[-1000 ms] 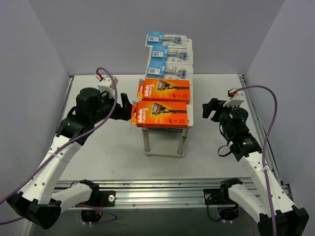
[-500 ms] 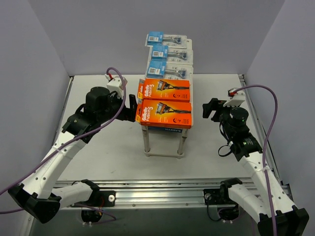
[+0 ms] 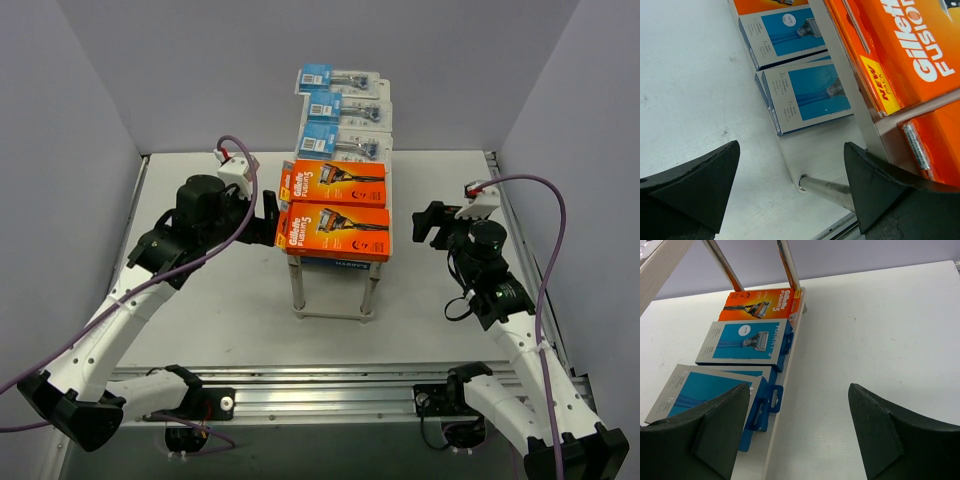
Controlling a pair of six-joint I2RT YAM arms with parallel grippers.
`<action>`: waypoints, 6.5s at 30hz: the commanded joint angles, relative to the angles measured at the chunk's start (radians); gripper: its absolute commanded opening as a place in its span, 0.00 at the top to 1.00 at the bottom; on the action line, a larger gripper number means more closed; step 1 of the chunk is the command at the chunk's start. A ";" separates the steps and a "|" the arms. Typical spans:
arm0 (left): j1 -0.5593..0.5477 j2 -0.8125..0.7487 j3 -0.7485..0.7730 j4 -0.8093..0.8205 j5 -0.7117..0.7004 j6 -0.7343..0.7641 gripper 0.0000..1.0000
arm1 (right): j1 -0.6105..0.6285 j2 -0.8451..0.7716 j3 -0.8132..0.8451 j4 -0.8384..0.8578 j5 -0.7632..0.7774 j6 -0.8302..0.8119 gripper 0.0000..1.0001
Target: Place and organize the shaving razors onto the shelf
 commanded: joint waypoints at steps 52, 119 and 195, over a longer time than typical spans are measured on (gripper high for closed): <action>0.211 0.209 0.272 0.081 0.153 0.047 0.06 | -0.007 0.181 0.212 0.013 -0.054 -0.096 0.25; 0.410 0.184 -0.309 0.457 0.539 -0.212 0.06 | -0.116 0.340 -0.032 0.108 -0.317 0.190 0.46; 0.178 0.382 -0.325 0.810 0.716 -0.443 0.10 | -0.013 0.478 -0.090 0.329 -0.606 0.345 0.88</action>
